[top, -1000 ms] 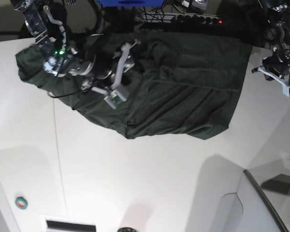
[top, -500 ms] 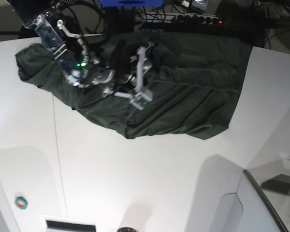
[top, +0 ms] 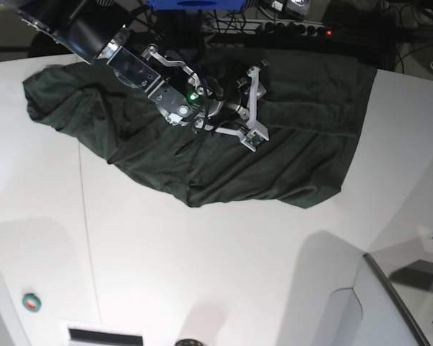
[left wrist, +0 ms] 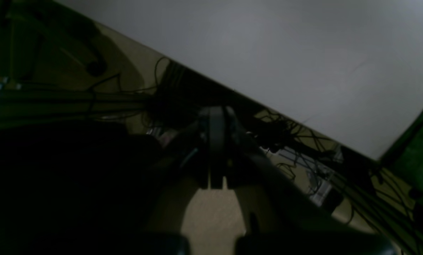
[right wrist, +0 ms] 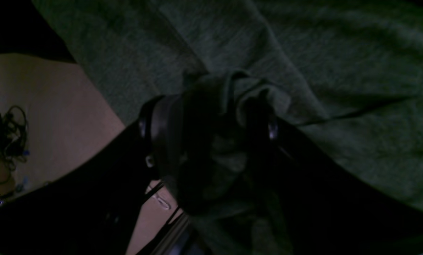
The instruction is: Layout the t-shirt on the table in an organized manner, then fold the t-shirt properly
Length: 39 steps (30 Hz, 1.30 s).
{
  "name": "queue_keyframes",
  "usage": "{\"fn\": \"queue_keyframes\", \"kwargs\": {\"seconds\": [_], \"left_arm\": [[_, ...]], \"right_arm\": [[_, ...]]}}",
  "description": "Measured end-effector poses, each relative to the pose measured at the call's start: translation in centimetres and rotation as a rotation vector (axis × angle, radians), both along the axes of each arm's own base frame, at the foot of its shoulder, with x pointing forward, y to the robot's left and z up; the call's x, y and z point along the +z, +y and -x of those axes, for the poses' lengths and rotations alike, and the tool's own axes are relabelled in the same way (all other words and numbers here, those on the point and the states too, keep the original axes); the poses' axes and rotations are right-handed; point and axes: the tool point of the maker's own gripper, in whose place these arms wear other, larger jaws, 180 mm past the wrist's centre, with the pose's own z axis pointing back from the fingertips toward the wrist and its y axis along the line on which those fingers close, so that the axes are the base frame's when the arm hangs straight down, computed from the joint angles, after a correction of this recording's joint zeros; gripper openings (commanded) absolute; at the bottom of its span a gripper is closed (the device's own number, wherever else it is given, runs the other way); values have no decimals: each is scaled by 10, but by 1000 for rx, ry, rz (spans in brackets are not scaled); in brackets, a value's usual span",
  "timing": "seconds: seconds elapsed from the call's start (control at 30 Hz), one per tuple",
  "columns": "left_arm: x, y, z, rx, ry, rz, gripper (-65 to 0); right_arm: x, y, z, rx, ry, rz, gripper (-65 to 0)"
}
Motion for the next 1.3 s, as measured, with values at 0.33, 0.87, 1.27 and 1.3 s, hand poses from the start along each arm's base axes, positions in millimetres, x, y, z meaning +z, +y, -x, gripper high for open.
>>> {"fn": "queue_keyframes", "kwargs": {"seconds": [0.33, 0.87, 1.27, 1.3], "left_arm": [[-2, -1, 8, -3, 19, 2, -650], [-7, -7, 11, -9, 25, 19, -650], [-12, -19, 3, -52, 10, 45, -650], [-13, -24, -1, -63, 1, 54, -650]], "right_arm": [[31, 12, -10, 6, -73, -77, -644], [125, 94, 3, 224, -190, -342, -635], [125, -49, -77, -63, -353, -144, -438], [117, -84, -91, -165, -342, -89, -446]]}}
